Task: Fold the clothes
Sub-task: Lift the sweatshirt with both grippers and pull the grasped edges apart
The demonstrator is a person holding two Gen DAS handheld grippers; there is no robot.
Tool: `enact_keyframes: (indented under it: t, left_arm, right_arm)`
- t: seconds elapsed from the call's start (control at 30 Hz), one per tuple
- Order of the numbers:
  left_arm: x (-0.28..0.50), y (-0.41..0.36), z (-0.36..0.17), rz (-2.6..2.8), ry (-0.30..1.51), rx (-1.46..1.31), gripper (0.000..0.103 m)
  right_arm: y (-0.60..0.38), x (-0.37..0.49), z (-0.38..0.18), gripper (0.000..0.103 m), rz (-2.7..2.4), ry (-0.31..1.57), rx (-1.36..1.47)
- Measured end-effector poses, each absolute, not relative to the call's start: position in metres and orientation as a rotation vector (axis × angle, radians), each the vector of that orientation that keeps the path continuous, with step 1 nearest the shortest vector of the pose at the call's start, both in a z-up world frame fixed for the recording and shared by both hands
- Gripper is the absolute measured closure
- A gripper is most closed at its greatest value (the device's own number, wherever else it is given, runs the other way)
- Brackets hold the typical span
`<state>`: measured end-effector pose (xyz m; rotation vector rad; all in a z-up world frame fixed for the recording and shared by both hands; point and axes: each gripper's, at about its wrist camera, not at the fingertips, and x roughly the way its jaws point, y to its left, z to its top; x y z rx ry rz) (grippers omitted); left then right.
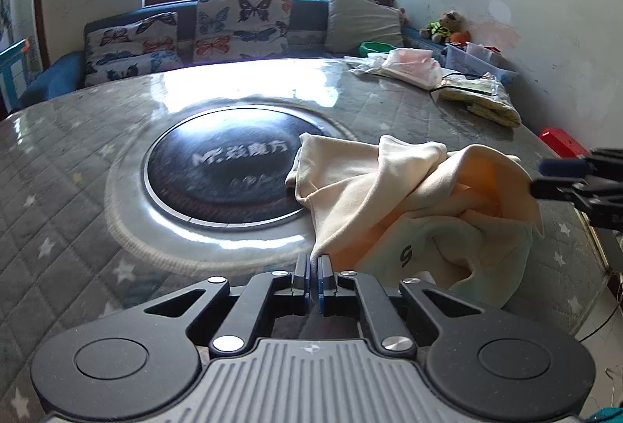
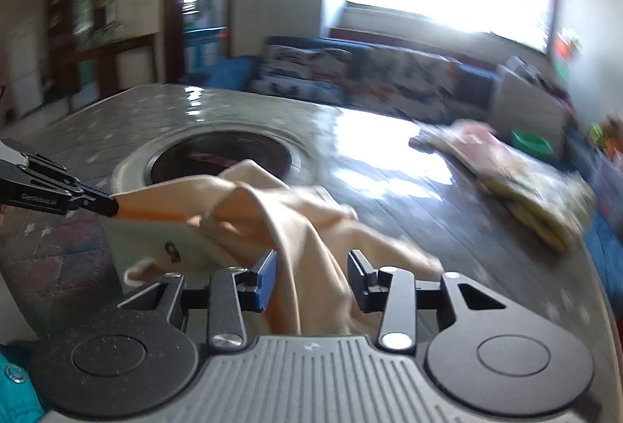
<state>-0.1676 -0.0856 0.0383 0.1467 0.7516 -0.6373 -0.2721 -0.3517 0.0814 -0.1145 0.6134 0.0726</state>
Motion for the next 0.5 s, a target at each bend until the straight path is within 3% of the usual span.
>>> enact_keyframes:
  t: [0.17, 0.2, 0.27, 0.3, 0.5]
  left_arm:
    - [-0.178, -0.06, 0.037, -0.603, 0.761, 0.131, 0.099]
    - [-0.179, -0.057, 0.036, -0.601, 0.764, 0.13, 0.098]
    - [-0.18, -0.051, 0.036, -0.593, 0.772, 0.128, 0.097]
    - [-0.18, -0.05, 0.037, -0.59, 0.772, 0.13, 0.096]
    - [-0.172, -0.058, 0.05, -0.626, 0.717, 0.144, 0.079]
  right_arm:
    - [-0.302, -0.229, 0.074, 0.061, 0.187, 0.614, -0.278]
    - [-0.291, -0.22, 0.07, 0.064, 0.209, 0.621, -0.309]
    - [-0.278, -0.212, 0.063, 0.08, 0.235, 0.635, -0.336]
    - [-0.276, -0.211, 0.063, 0.094, 0.231, 0.637, -0.333]
    - [-0.298, -0.236, 0.082, 0.1, 0.146, 0.589, -0.232]
